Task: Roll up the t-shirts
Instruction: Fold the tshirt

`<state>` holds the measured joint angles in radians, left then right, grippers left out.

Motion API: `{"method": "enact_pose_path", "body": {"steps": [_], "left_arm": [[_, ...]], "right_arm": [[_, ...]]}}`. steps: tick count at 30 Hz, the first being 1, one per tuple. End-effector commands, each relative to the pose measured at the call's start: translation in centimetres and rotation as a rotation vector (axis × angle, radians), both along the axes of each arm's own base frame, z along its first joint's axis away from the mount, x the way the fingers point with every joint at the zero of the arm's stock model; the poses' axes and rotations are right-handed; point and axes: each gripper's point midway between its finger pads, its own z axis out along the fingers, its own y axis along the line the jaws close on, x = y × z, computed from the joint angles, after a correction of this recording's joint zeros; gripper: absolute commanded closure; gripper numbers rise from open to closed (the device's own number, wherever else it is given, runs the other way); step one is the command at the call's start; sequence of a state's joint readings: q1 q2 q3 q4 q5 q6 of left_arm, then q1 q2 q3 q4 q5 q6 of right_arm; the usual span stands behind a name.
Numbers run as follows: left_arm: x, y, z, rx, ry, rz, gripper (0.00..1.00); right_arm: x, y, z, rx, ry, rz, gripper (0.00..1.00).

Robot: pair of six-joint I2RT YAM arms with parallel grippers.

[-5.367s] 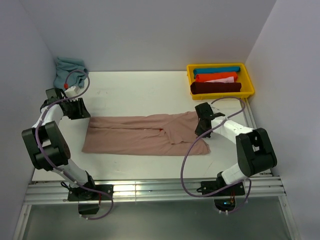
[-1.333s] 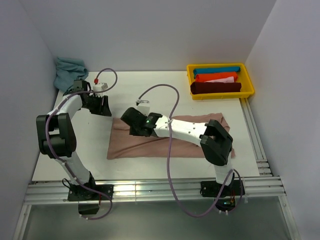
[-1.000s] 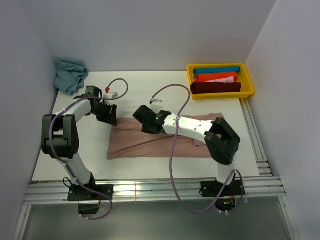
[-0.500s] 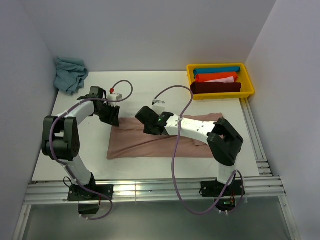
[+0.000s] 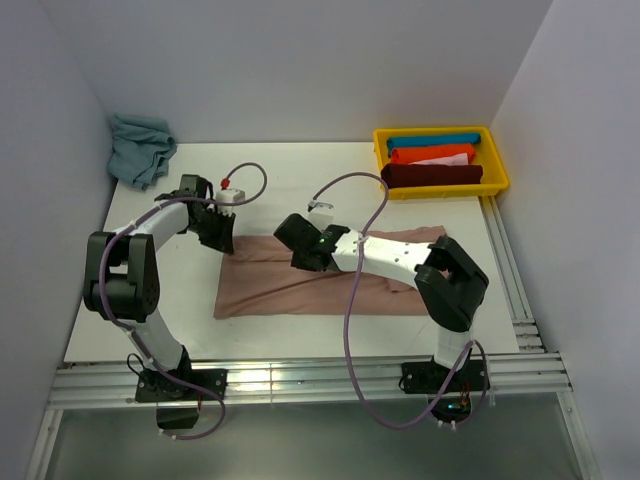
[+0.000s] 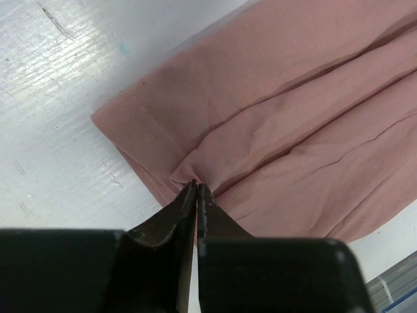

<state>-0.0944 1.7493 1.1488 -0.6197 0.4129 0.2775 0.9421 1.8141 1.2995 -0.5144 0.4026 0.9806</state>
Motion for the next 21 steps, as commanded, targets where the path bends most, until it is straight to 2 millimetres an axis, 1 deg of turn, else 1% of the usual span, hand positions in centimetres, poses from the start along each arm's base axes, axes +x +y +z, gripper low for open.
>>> {"method": "enact_pose_path", "body": {"steps": [1,2,4,13,21], "left_arm": [[-0.8,-0.2,0.7,-0.004,-0.014,-0.042,0.92],[-0.9,-0.2,0.8,-0.004,-0.018,-0.043,0.96],[-1.2,-0.2,0.8,-0.003,-0.019,-0.050,1.00],[-2.1,0.1,2.1,-0.003,-0.086,-0.086,1.00],[-3.3,0.5,1.6,-0.024,-0.082,-0.130,1.00]], "right_arm": [[0.9,-0.4,2.4,0.050,-0.057,-0.039,0.64],[0.9,-0.6,2.3,0.049,-0.055,-0.043,0.65],[0.9,-0.7,2.2,0.042,-0.055,-0.043,0.65],[0.8,-1.7,1.3,0.022,-0.037,-0.058,0.65],[1.4,-2.5,0.6,0.002,-0.025,-0.068,0.65]]}}
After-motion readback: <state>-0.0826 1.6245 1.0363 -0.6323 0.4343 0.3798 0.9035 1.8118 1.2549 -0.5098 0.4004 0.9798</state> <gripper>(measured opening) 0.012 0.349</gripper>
